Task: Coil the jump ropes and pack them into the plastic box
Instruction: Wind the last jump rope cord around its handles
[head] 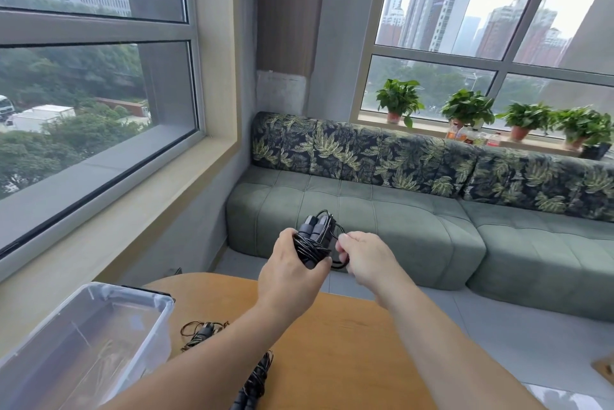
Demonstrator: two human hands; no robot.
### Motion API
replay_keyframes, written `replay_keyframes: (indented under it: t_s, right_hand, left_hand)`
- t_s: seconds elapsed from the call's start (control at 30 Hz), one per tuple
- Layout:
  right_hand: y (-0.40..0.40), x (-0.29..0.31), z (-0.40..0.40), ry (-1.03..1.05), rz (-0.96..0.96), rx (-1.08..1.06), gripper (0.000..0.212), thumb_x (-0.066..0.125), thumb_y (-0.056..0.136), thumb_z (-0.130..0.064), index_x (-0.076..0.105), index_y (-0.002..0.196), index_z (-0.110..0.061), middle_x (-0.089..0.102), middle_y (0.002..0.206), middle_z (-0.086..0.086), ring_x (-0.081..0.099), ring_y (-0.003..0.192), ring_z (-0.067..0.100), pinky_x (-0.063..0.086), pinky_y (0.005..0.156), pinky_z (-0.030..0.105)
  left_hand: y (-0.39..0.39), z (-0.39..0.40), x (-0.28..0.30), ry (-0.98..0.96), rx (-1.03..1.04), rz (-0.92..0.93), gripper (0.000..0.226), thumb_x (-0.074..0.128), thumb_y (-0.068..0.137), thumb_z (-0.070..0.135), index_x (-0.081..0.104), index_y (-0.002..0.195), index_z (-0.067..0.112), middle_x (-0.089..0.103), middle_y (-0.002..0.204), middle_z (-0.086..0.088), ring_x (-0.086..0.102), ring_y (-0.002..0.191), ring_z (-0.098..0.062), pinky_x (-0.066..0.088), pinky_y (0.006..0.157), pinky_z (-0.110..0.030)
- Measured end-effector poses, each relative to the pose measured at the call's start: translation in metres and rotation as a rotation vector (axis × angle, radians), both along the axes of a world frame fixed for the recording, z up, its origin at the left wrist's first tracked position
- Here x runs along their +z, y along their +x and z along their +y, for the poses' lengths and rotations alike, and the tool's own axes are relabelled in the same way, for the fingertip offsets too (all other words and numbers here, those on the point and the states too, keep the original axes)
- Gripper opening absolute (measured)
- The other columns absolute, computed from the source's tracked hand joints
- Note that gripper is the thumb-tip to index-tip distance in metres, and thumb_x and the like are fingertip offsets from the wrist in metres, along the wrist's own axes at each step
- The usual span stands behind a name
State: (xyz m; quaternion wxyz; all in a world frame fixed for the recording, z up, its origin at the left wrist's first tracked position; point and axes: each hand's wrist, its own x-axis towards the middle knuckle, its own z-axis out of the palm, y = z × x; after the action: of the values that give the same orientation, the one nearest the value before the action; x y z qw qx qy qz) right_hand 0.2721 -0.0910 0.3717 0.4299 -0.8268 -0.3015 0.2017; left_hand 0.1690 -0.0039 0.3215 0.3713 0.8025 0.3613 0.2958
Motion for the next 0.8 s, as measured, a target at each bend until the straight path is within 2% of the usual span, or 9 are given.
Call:
replay_keyframes:
  t_s: [0.07,0.27,0.4,0.5,0.57,0.63,0.67,0.7,0.8]
  right_hand:
    - [0.003,0.002,0.000,0.016,0.051,-0.016,0.026,0.045,0.093,-0.018,0.055,0.069,-0.015,0.053,0.068,0.003,0.037,0.055,0.018,0.029,0.051,0.029]
    - [0.007,0.009,-0.003,-0.038,-0.076,0.140,0.028,0.045,0.095,-0.020,0.056,0.071,-0.013,0.056,0.068,0.003,0.038,0.053,0.014,0.032,0.058,0.030]
    - [0.011,0.010,-0.004,-0.156,-0.231,0.210,0.031,0.044,0.097,-0.024,0.058,0.073,-0.012,0.061,0.073,0.002,0.046,0.059,0.015,0.038,0.056,0.030]
    - [0.006,-0.001,-0.003,-0.042,-0.325,0.110,0.033,0.047,0.099,-0.030,0.063,0.078,-0.010,0.066,0.071,0.011,0.061,0.063,0.024,0.052,0.065,0.039]
    - [0.000,-0.009,-0.002,0.078,-0.313,0.009,0.030,0.052,0.098,-0.032,0.064,0.081,-0.011,0.067,0.068,0.008,0.067,0.061,0.021,0.055,0.065,0.038]
    - [-0.003,-0.013,-0.001,0.182,-0.311,-0.075,0.014,0.060,0.095,-0.031,0.059,0.089,-0.018,0.067,0.072,-0.001,0.068,0.068,0.015,0.054,0.067,0.029]
    - [-0.003,-0.013,-0.001,0.214,-0.287,-0.122,0.012,0.062,0.092,-0.027,0.053,0.099,-0.023,0.067,0.074,-0.004,0.067,0.074,0.013,0.051,0.068,0.023]
    - [-0.002,-0.011,-0.001,0.242,-0.265,-0.158,0.024,0.062,0.090,-0.021,0.047,0.109,-0.025,0.067,0.076,-0.005,0.067,0.078,0.014,0.049,0.070,0.022]
    - [0.000,-0.010,-0.004,0.234,-0.320,-0.114,0.038,0.053,0.090,-0.009,0.042,0.125,-0.020,0.067,0.070,-0.005,0.066,0.076,0.019,0.050,0.074,0.036]
  left_hand:
    - [0.000,-0.001,0.001,0.035,-0.002,-0.010,0.043,0.066,0.083,0.047,0.041,0.111,0.026,0.057,0.102,0.008,0.057,0.090,-0.019,0.043,0.072,-0.035]
    - [-0.001,-0.002,0.000,0.169,-0.046,0.019,0.045,0.064,0.084,0.045,0.042,0.118,0.026,0.051,0.108,0.012,0.058,0.093,-0.019,0.040,0.068,-0.032]
    - [-0.005,0.003,-0.002,0.201,-0.108,0.066,0.056,0.062,0.088,0.044,0.037,0.134,0.025,0.049,0.122,0.011,0.056,0.104,-0.018,0.044,0.081,-0.033]
    - [-0.003,0.006,0.000,0.206,-0.113,0.076,0.060,0.062,0.088,0.044,0.035,0.138,0.024,0.048,0.127,0.010,0.056,0.109,-0.019,0.042,0.083,-0.032]
    - [-0.001,0.008,0.004,0.206,-0.100,0.069,0.062,0.063,0.088,0.044,0.035,0.139,0.024,0.048,0.129,0.010,0.055,0.110,-0.018,0.040,0.081,-0.029]
    - [0.000,0.008,0.006,0.216,-0.098,0.060,0.059,0.063,0.087,0.044,0.036,0.136,0.024,0.049,0.127,0.010,0.056,0.108,-0.018,0.040,0.079,-0.029]
    - [-0.001,0.007,0.006,0.224,-0.106,0.064,0.056,0.063,0.087,0.043,0.038,0.133,0.025,0.049,0.125,0.010,0.056,0.106,-0.018,0.040,0.078,-0.029]
    - [-0.001,0.006,0.004,0.232,-0.117,0.068,0.053,0.062,0.088,0.043,0.038,0.131,0.025,0.049,0.123,0.011,0.056,0.104,-0.018,0.039,0.076,-0.029]
    - [0.001,0.001,0.002,0.243,-0.115,0.063,0.047,0.062,0.087,0.043,0.040,0.125,0.025,0.049,0.116,0.012,0.056,0.098,-0.017,0.037,0.071,-0.028]
